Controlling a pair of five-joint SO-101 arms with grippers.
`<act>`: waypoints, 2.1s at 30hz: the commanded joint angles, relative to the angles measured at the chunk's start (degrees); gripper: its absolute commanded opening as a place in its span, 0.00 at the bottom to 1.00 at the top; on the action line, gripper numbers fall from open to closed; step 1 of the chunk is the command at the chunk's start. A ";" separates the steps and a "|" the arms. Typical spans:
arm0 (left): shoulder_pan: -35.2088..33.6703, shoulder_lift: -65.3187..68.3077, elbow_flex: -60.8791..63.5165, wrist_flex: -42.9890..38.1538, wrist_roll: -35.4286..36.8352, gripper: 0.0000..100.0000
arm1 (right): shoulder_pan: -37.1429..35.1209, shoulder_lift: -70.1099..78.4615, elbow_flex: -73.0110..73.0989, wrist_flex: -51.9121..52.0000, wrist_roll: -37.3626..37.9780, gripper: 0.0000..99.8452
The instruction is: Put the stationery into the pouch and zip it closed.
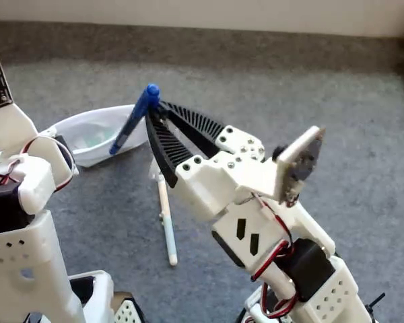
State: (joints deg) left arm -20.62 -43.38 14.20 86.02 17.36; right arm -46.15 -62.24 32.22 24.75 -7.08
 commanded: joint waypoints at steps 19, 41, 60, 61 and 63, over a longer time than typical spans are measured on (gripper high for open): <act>0.75 0.13 0.75 -0.09 -0.35 0.01 | -0.48 10.68 -3.74 -14.37 4.22 0.02; 0.66 0.13 0.75 0.00 -0.44 0.01 | -6.37 14.37 1.98 -13.85 24.44 0.01; 0.66 0.13 0.75 0.09 -0.53 0.01 | -9.10 14.02 4.53 -8.92 30.95 0.10; 0.66 0.13 0.75 0.09 -0.53 0.01 | -9.10 14.02 4.53 -6.90 30.95 0.12; 0.57 0.13 0.75 0.09 -0.53 0.01 | -9.10 14.02 4.44 -3.82 30.95 0.12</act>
State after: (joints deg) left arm -20.62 -43.38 14.20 86.02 17.36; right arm -54.68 -47.47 38.02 17.10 23.52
